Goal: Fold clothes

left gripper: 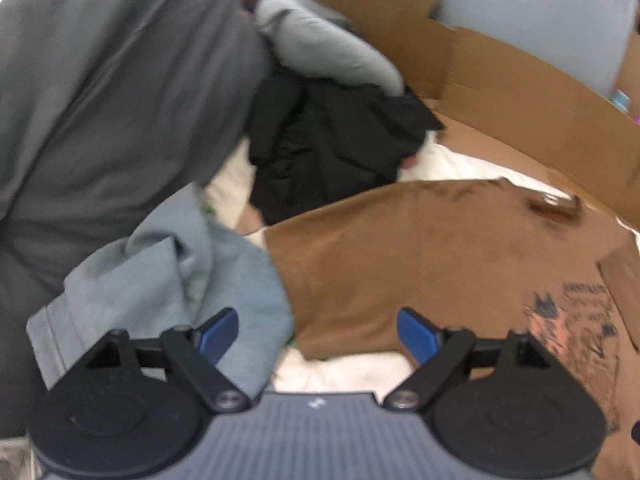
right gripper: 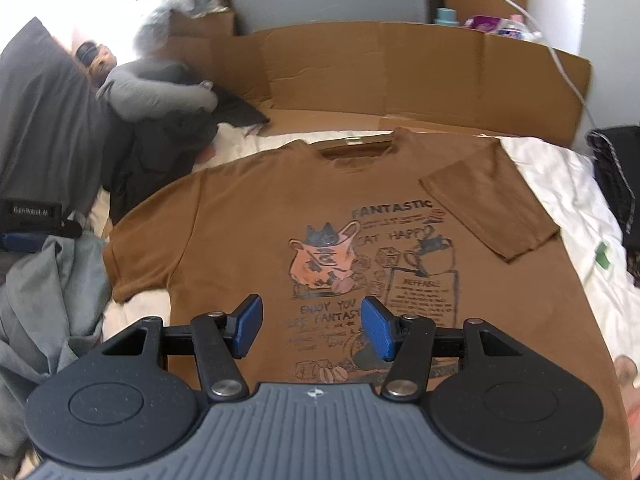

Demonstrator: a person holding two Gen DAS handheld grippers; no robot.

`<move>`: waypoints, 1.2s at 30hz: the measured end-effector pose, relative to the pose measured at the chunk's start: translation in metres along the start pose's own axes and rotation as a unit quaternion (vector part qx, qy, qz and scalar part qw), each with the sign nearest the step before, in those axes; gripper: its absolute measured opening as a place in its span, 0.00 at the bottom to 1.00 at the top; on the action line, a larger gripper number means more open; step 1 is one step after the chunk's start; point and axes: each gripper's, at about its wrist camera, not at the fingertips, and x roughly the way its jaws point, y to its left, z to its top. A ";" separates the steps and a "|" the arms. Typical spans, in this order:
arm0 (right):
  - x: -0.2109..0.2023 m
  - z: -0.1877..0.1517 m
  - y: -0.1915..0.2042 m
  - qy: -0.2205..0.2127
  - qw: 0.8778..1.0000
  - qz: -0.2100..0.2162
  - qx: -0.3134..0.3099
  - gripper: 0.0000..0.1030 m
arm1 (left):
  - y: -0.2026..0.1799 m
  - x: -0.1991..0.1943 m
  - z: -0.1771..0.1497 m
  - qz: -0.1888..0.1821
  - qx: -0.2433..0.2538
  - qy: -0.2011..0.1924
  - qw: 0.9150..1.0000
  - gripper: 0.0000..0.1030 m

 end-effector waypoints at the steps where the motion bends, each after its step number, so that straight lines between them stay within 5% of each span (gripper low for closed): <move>1: 0.004 -0.002 0.002 0.000 1.000 0.001 0.005 0.60 | 0.002 0.003 -0.002 -0.002 -0.009 0.001 1.000 0.84; 14: 0.057 -0.018 0.038 0.046 0.998 0.043 -0.013 0.58 | 0.024 0.051 -0.050 -0.073 -0.132 -0.018 0.988 0.62; 19: 0.065 -0.011 0.057 0.074 0.994 0.061 -0.049 0.54 | 0.042 0.069 -0.073 -0.084 -0.185 -0.017 0.979 0.43; 21: 0.065 -0.008 0.065 0.075 0.993 0.065 -0.066 0.54 | 0.051 0.076 -0.075 -0.098 -0.206 -0.008 0.974 0.27; 26: 0.061 -0.004 0.078 0.071 0.992 0.067 -0.085 0.54 | 0.052 0.082 -0.069 -0.099 -0.209 -0.003 0.973 0.26; 32: 0.058 -0.003 0.094 0.072 0.986 0.072 -0.133 0.54 | 0.057 0.099 -0.067 -0.129 -0.258 0.016 0.957 0.28; 36: 0.057 0.000 0.099 0.071 0.984 0.070 -0.147 0.54 | 0.055 0.109 -0.067 -0.133 -0.263 0.027 0.955 0.28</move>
